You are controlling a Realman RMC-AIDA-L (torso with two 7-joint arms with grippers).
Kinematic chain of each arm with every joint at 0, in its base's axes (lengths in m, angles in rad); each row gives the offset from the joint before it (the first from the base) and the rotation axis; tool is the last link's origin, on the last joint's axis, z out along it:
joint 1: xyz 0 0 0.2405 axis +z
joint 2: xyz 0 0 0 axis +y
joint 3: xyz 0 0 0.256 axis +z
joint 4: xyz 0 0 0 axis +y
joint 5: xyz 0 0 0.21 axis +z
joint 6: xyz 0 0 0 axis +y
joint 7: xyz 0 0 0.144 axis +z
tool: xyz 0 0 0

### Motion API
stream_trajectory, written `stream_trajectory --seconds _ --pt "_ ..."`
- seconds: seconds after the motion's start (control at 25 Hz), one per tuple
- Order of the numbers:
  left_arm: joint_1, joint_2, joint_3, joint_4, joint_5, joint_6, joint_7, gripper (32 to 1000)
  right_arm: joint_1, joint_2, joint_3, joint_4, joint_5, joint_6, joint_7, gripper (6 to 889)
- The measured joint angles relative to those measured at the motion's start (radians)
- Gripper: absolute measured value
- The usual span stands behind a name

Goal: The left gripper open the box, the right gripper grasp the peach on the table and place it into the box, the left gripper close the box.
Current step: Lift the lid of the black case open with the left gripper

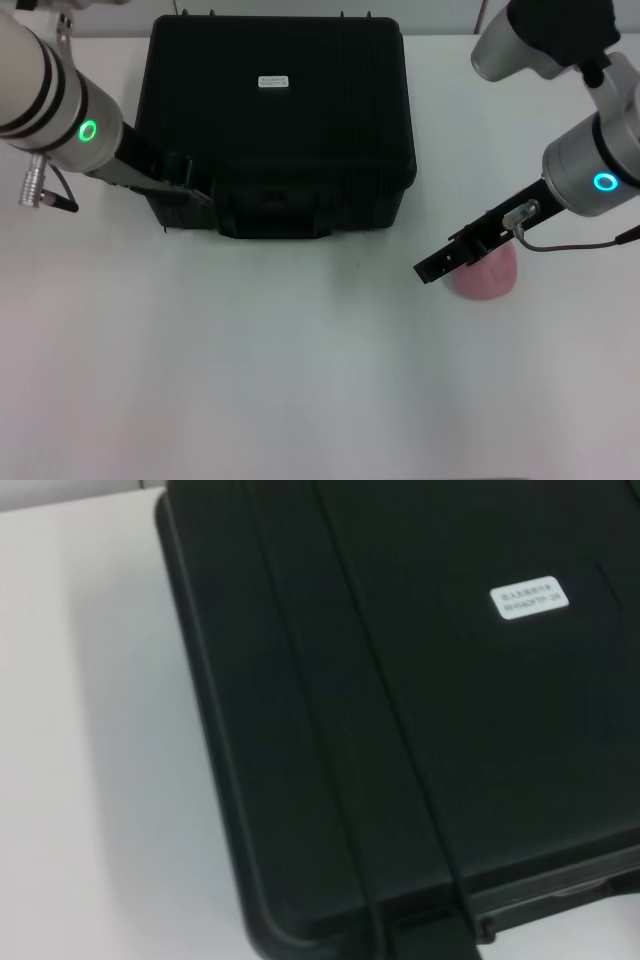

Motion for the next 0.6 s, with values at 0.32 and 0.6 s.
stream_trajectory --seconds 0.32,0.6 --pt "-0.009 -0.0004 -0.004 -0.042 -0.012 0.017 0.013 765 0.000 0.000 0.000 0.000 0.000 -0.001 -0.002 851" --pt "-0.020 -0.0002 -0.005 -0.052 -0.012 0.023 0.014 763 0.002 0.000 0.000 0.007 0.000 -0.002 -0.005 851"
